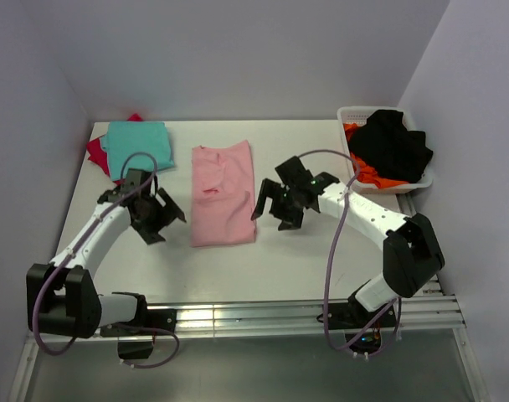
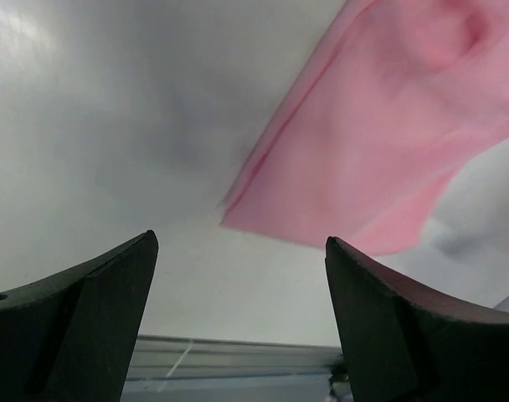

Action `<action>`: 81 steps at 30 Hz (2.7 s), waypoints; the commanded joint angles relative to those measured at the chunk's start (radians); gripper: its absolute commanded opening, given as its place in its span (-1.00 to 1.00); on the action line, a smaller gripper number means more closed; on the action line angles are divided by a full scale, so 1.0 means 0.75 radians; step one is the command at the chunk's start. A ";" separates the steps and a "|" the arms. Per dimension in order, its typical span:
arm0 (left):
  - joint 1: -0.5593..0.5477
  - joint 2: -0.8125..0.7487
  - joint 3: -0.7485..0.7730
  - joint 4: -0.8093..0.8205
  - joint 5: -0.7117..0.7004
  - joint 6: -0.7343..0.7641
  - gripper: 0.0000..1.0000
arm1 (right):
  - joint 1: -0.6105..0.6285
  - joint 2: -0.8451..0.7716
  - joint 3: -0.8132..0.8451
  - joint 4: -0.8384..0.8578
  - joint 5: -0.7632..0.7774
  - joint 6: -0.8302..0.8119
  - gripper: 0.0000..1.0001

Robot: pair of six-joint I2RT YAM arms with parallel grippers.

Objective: Fold and stack the t-shirts
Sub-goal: Fold the tshirt

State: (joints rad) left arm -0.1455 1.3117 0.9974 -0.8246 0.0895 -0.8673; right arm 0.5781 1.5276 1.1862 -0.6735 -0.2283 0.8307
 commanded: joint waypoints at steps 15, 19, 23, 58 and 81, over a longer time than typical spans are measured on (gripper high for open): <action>-0.023 -0.021 -0.538 0.631 0.228 -0.159 0.67 | 0.129 0.280 -0.222 0.534 -0.086 0.112 0.94; -0.051 0.014 -0.540 0.674 0.216 -0.214 0.62 | 0.131 0.360 -0.166 0.538 -0.103 0.087 0.88; -0.115 0.022 -0.532 0.680 0.186 -0.267 0.54 | 0.129 0.434 -0.132 0.546 -0.127 0.069 0.72; -0.338 -0.706 -0.403 -0.166 0.057 -0.386 -0.99 | 0.195 -0.590 -0.639 0.121 -0.070 0.201 -1.00; -0.338 -0.544 -0.047 -0.428 0.147 -0.316 -0.99 | 0.227 -0.912 -0.739 -0.153 -0.225 0.377 -1.00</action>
State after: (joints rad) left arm -0.4187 0.9562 0.9649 -1.0489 0.3077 -1.1378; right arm 0.7441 0.8894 0.6876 -0.5808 -0.4034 1.1061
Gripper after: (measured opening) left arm 0.042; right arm 0.018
